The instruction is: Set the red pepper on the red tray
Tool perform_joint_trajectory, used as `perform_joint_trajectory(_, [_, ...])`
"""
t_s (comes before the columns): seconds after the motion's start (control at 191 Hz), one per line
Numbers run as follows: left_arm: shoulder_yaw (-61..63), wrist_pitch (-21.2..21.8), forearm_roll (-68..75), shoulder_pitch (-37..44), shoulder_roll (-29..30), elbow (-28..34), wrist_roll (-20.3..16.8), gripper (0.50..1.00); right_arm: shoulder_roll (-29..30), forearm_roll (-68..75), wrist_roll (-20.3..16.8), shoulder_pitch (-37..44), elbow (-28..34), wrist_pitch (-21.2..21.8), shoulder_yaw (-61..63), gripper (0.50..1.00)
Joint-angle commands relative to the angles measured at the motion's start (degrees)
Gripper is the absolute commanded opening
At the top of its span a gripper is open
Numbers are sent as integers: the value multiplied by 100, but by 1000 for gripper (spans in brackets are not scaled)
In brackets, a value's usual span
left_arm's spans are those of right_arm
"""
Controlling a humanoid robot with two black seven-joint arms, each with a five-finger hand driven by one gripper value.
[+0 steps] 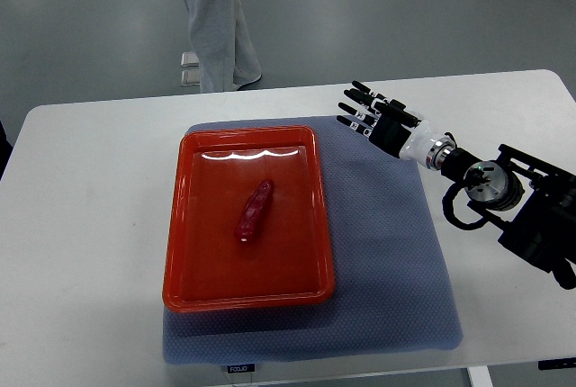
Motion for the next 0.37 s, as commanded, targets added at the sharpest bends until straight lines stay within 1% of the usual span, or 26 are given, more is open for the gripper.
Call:
perform_joint_trajectory(0.0, [-3,0,0,0,0,3,0,1000,20,-30,24,-22,-2,195,135,915])
perform_joint_trajectory(0.037, [-3,0,-8,0,0,3,0,1000,12,-65,24,-31,-2,327,162,915])
perform_joint_trajectory(0.131, [-3,0,0,0,0,3,0,1000,-23,-74,24,-57,-11,503,162,915])
perform_joint_trajectory(0.362, [-3,0,-8,0,0,3,0,1000,-261,-135,24,-31,-28,529,162,915])
